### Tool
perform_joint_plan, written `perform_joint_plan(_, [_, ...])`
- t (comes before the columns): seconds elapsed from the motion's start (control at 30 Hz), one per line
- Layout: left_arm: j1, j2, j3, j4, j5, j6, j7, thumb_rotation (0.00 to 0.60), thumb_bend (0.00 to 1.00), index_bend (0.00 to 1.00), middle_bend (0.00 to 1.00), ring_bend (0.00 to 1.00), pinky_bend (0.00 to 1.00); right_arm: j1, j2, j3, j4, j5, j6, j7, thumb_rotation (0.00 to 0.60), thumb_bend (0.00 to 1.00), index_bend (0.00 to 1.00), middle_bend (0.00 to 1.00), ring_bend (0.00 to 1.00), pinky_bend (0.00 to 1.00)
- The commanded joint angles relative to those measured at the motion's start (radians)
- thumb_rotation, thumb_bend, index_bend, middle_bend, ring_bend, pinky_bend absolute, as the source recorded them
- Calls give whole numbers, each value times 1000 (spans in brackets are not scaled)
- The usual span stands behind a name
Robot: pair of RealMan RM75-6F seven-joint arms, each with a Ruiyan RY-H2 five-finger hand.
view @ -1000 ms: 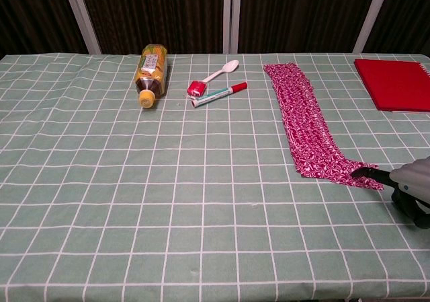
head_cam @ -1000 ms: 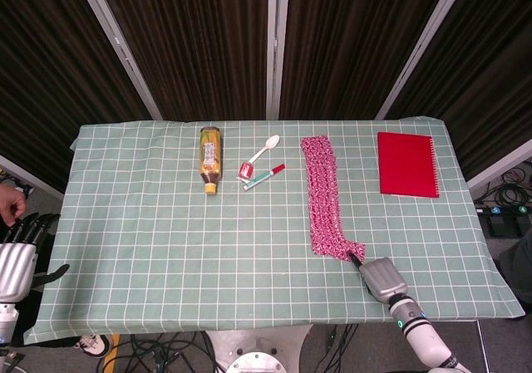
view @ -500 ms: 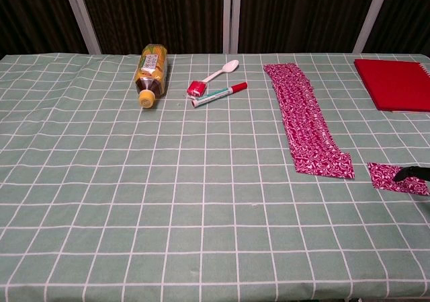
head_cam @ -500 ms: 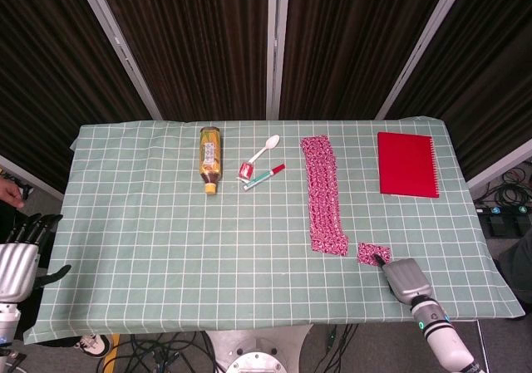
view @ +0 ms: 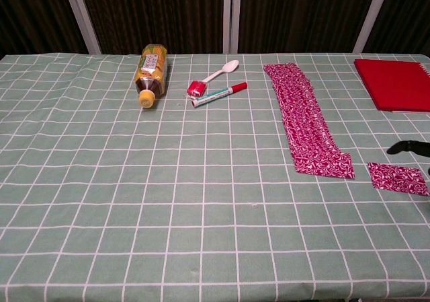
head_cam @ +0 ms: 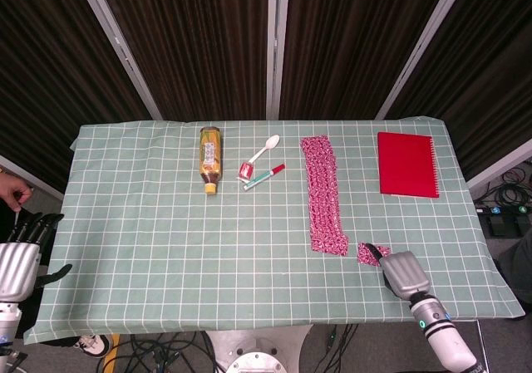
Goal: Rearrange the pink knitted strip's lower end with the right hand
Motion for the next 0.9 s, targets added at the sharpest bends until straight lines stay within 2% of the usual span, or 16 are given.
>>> perform_joint_plan(0.03, [1, 0, -1, 1, -1, 1, -2, 600, 95, 147, 157, 102, 195, 19, -32, 18, 3, -10, -16, -5, 600, 1000, 76, 912, 832, 709])
perform_joint_plan(0.27, [6, 5, -3, 14, -15, -1, -27, 600, 96, 147, 157, 102, 195, 84, -94, 59, 5, 155, -78, -152, 600, 1000, 76, 913, 832, 708])
perform_joint_plan(0.47, [8, 6, -4, 28, -19, 0, -46, 600, 95, 147, 157, 102, 195, 121, -117, 58, -19, 280, -78, -258, 600, 1000, 74, 913, 832, 709])
perform_joint_plan(0.9, [5, 8, -6, 23, -17, -2, -43, 600, 95, 147, 156, 102, 195, 185, -144, 44, -21, 383, -103, -296, 600, 1000, 73, 913, 832, 708])
